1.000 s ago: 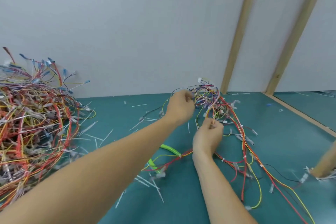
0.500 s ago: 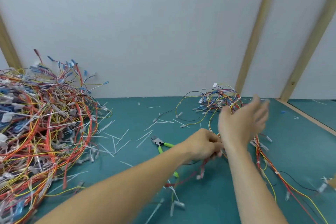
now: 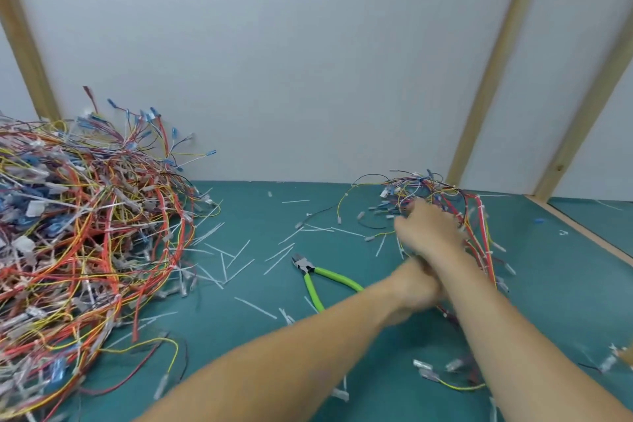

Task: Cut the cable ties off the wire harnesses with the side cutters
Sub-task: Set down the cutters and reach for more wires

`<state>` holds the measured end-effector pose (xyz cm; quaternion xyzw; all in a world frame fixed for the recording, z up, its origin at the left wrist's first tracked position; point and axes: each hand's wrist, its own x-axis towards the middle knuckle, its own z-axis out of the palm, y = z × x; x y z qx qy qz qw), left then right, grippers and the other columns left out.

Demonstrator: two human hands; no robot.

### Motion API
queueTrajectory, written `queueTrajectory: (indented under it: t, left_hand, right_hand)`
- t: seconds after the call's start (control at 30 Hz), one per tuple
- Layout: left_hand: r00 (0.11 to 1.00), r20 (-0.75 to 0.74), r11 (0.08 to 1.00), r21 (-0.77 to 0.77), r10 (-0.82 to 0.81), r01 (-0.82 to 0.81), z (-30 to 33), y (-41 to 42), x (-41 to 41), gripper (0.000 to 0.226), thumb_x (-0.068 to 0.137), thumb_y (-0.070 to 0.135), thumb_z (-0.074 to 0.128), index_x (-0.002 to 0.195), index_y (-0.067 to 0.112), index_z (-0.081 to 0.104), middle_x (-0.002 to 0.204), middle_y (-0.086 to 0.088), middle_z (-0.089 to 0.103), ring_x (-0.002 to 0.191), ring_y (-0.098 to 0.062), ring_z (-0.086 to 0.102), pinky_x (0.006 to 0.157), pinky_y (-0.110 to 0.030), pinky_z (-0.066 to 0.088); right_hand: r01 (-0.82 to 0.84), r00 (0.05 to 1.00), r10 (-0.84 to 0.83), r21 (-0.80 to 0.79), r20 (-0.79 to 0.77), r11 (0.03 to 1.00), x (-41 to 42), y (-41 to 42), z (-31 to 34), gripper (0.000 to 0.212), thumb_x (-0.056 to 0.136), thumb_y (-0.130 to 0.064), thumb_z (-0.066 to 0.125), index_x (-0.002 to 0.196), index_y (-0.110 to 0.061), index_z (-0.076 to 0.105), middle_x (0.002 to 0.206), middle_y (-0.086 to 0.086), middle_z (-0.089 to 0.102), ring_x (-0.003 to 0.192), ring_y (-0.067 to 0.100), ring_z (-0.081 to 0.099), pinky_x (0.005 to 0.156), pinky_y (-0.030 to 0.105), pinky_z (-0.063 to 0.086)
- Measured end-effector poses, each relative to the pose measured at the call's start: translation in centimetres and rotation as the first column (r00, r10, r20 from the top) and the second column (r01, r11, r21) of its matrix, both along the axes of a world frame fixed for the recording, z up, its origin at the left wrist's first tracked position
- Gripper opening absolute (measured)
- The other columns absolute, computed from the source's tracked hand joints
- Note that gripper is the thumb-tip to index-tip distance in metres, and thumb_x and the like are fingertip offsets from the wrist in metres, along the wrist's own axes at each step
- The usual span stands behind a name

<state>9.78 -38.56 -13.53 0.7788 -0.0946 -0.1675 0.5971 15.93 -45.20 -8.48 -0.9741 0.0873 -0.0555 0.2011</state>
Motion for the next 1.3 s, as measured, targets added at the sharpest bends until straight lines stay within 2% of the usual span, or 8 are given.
queueTrajectory:
  t: [0.23, 0.37, 0.53, 0.7, 0.93, 1.1, 1.17, 1.3]
  left_hand:
    - [0.963, 0.244, 0.951, 0.254, 0.115, -0.178, 3.2, 11.8, -2.0, 0.026, 0.096, 0.005, 0.051, 0.108, 0.009, 0.073, 0.103, -0.003, 0.074, 0.096, -0.016, 0.070, 0.093, -0.030, 0.054]
    - [0.897, 0.427, 0.746, 0.558, 0.118, -0.364, 3.2, 17.5, -3.8, 0.026, 0.094, 0.018, 0.053, 0.111, 0.022, 0.072, 0.107, 0.006, 0.073, 0.097, -0.016, 0.065, 0.087, -0.026, 0.050]
    - [0.835, 0.544, 0.441, 0.731, 0.086, -0.521, 2.7, 23.9, -5.6, 0.024, 0.092, 0.023, 0.049, 0.109, 0.015, 0.063, 0.108, -0.005, 0.067, 0.104, -0.030, 0.062, 0.087, -0.038, 0.051]
    - [0.778, 0.617, 0.161, 0.761, 0.122, -0.629, 2.8, 29.9, -5.2, 0.031, 0.097, 0.027, 0.049, 0.122, 0.008, 0.048, 0.121, -0.012, 0.058, 0.107, -0.035, 0.062, 0.077, -0.039, 0.045]
    - [0.790, 0.553, 0.052, 0.810, 0.263, -0.584, 1.8, 33.6, -1.7, 0.043, 0.095, 0.055, 0.049, 0.102, 0.014, 0.061, 0.086, -0.005, 0.060, 0.090, -0.029, 0.065, 0.067, -0.032, 0.042]
    - [0.814, 0.550, -0.064, 0.834, 0.188, -0.549, 1.8, 33.0, 0.7, 0.028, 0.092, 0.037, 0.055, 0.109, 0.016, 0.062, 0.108, -0.006, 0.068, 0.099, -0.028, 0.067, 0.072, -0.033, 0.045]
    - [0.706, 0.658, 0.004, 0.731, 0.264, -0.682, 2.2, 32.9, 1.2, 0.023, 0.095, 0.029, 0.051, 0.100, 0.012, 0.066, 0.095, -0.010, 0.067, 0.087, -0.030, 0.066, 0.067, -0.033, 0.043]
    - [0.157, 0.796, 0.226, 0.026, 0.585, -0.974, 7.1, 31.5, 1.3, 0.026, 0.100, 0.032, 0.047, 0.082, 0.018, 0.058, 0.073, 0.001, 0.059, 0.066, -0.022, 0.058, 0.054, -0.030, 0.035]
  right_hand:
    - [0.049, 0.978, -0.058, -0.045, -0.203, 0.998, 0.8, -3.1, -4.6, 0.057, 0.095, -0.028, 0.054, 0.147, -0.009, 0.039, 0.154, 0.018, 0.042, 0.144, 0.042, 0.035, 0.114, 0.056, 0.036]
    - [0.046, 0.993, -0.039, -0.062, 0.107, 0.997, -0.6, 1.2, -4.7, 0.061, 0.096, -0.031, 0.058, 0.150, -0.008, 0.038, 0.165, 0.015, 0.027, 0.154, 0.035, 0.014, 0.120, 0.057, 0.021]
    - [-0.202, 0.936, 0.186, 0.021, 0.297, 0.979, -4.0, 7.7, -6.9, 0.041, 0.098, -0.031, 0.055, 0.137, -0.019, 0.053, 0.140, 0.003, 0.057, 0.135, 0.027, 0.041, 0.105, 0.047, 0.037]
    - [-0.250, 0.908, 0.241, -0.018, 0.344, 0.968, -5.3, 9.6, -8.2, 0.035, 0.100, -0.031, 0.054, 0.134, -0.021, 0.054, 0.129, -0.003, 0.060, 0.127, 0.022, 0.045, 0.099, 0.046, 0.038]
    - [-0.294, 0.876, 0.269, 0.002, 0.402, 0.956, -6.0, 9.7, -8.8, 0.025, 0.098, -0.028, 0.058, 0.123, -0.025, 0.061, 0.120, -0.009, 0.063, 0.120, 0.018, 0.048, 0.095, 0.041, 0.038]
    - [-0.313, 0.857, 0.277, 0.014, 0.434, 0.950, -5.8, 9.4, -8.9, 0.018, 0.098, -0.028, 0.058, 0.116, -0.029, 0.061, 0.116, -0.014, 0.061, 0.117, 0.013, 0.048, 0.092, 0.035, 0.036]
    - [-0.310, 0.862, 0.267, 0.030, 0.431, 0.950, -5.5, 9.3, -8.9, 0.017, 0.098, -0.027, 0.058, 0.115, -0.030, 0.062, 0.115, -0.015, 0.061, 0.117, 0.013, 0.049, 0.090, 0.034, 0.036]
    - [-0.298, 0.866, 0.240, 0.068, 0.440, 0.952, -5.1, 9.3, -9.0, 0.015, 0.098, -0.026, 0.058, 0.113, -0.029, 0.062, 0.113, -0.015, 0.062, 0.116, 0.014, 0.049, 0.089, 0.033, 0.035]
